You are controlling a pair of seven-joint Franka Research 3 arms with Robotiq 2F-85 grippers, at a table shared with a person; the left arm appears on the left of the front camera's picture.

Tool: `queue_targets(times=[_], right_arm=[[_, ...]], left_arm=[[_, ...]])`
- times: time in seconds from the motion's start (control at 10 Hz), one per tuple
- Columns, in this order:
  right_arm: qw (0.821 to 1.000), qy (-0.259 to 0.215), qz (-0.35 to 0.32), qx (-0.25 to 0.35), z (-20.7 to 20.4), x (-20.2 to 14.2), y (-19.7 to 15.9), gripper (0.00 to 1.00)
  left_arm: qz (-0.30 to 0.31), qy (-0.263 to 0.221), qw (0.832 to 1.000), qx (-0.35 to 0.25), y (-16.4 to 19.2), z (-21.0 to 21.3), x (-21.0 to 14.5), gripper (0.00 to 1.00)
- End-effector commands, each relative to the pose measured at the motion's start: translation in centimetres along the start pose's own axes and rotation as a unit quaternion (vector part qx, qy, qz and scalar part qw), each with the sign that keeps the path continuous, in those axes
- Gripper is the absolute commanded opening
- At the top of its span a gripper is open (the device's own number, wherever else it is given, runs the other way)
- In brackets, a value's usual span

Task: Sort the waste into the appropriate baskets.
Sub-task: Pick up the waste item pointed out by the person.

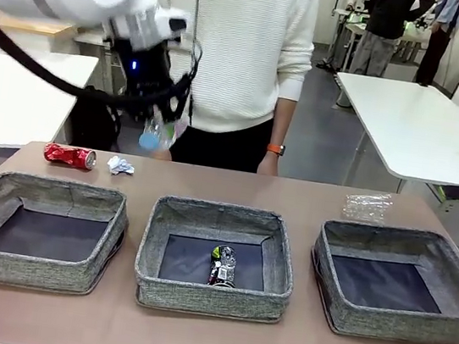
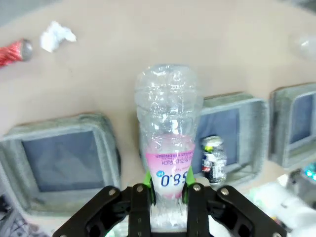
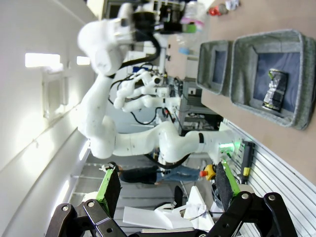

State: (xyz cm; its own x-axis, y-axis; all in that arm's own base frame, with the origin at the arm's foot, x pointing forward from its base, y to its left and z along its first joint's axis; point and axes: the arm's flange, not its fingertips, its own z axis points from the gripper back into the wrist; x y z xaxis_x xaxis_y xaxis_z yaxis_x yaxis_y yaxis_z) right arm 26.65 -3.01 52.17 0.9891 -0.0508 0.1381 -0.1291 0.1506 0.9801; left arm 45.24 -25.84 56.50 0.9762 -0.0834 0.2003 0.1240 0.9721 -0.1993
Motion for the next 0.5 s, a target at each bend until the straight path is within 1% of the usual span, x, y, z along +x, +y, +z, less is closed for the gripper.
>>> queue_targets(times=[0.0,0.1,0.2,0.3,0.4], right_arm=[[1.000,0.004,-0.003,-0.001,0.1,0.0,0.4,1.00],[1.000,0.004,-0.003,-0.001,0.1,0.0,0.4,1.00],[1.000,0.004,-0.003,-0.001,0.1,0.0,0.4,1.00],[1.000,0.004,-0.003,-0.001,0.1,0.0,0.4,1.00],[1.000,0.004,-0.003,-0.001,0.1,0.0,0.4,1.00]], left_arm=[[0.024,-0.039,0.998,0.044,-6.4,6.4,-3.1,0.22],[0.036,-0.011,0.998,0.051,-9.2,8.0,-4.2,0.22],[0.032,0.010,0.998,0.055,-11.7,9.6,-5.1,0.22],[0.026,-0.018,0.996,0.081,-13.8,11.1,-5.6,0.22],[0.022,-0.030,0.995,0.094,-15.8,13.3,-5.8,0.22]])
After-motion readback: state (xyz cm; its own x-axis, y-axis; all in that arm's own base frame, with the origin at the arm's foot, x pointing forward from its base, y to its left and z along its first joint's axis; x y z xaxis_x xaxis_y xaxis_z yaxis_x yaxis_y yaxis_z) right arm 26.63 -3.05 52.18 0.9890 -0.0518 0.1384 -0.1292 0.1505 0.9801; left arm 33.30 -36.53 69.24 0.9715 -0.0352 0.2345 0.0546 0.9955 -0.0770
